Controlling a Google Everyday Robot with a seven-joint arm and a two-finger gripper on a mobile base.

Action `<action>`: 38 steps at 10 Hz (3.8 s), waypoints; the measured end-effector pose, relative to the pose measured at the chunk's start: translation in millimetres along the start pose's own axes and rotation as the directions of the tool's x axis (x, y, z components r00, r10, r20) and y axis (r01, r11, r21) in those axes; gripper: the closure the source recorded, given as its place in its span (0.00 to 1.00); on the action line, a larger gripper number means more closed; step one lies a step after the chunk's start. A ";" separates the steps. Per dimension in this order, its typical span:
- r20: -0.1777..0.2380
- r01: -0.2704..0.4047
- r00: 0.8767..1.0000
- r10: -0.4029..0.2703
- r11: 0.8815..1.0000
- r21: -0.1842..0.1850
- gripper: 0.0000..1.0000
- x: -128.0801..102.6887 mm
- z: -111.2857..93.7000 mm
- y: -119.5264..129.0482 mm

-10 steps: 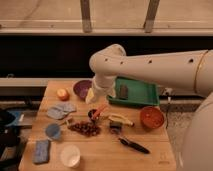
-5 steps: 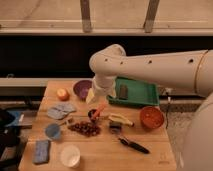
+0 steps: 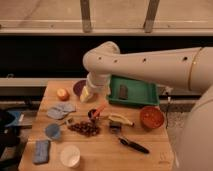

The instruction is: Place towel in plastic cup

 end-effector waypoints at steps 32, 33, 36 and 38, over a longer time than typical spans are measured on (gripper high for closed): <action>-0.252 0.255 0.926 -0.282 0.958 -0.133 0.20 -73.5 240.4 174.6; -0.264 0.259 0.921 -0.285 0.957 -0.129 0.20 -68.9 248.5 172.3; -0.252 0.220 0.933 -0.255 0.962 -0.160 0.20 -61.0 264.4 161.2; -0.256 0.219 0.933 -0.254 0.963 -0.154 0.27 -60.2 263.0 158.6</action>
